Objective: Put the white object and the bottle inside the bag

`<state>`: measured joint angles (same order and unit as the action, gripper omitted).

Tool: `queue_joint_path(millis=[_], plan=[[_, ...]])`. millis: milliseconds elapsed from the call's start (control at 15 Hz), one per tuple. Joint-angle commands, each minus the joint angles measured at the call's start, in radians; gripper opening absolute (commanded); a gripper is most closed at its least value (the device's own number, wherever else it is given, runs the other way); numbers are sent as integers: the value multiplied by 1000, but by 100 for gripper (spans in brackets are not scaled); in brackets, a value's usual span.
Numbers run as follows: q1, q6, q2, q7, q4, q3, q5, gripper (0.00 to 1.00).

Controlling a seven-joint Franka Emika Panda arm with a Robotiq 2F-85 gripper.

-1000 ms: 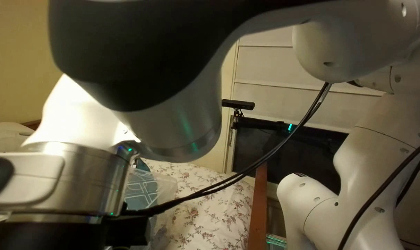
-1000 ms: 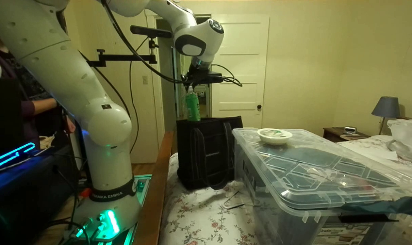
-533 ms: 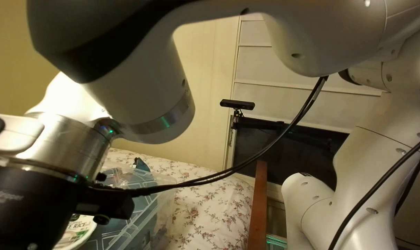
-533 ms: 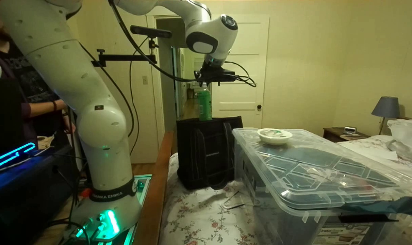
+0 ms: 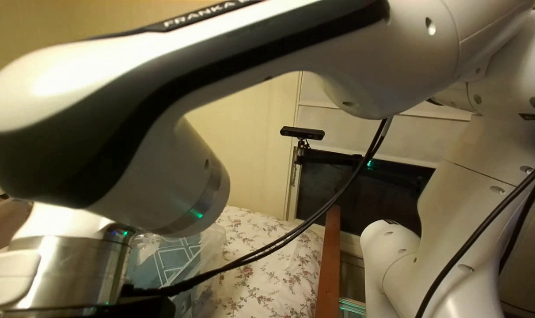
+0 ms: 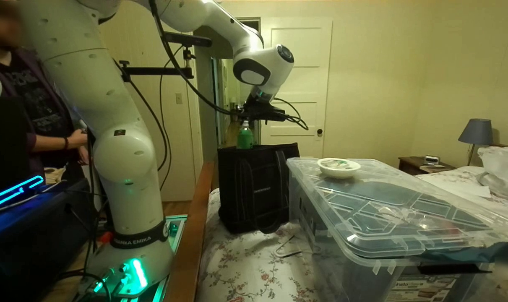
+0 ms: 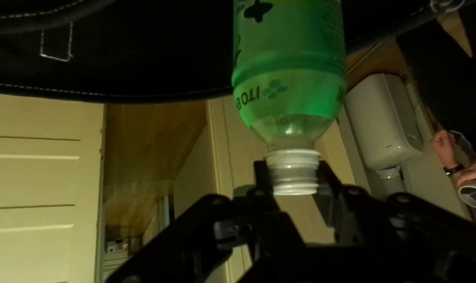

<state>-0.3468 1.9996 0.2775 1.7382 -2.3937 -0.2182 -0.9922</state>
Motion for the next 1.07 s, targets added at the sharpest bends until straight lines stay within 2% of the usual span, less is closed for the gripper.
queue_joint_path(millis=[0,467,533,600,800,1000], plan=[[17,-44,-43,98,-18,-10,51,10],[35,72,-121,264,-72,-14,109,10],[37,84,-128,270,-75,-12,105,45],[39,83,-129,268,-67,-10,100,57],[51,32,-91,207,-19,2,74,77],[75,-20,-13,70,45,25,51,99]])
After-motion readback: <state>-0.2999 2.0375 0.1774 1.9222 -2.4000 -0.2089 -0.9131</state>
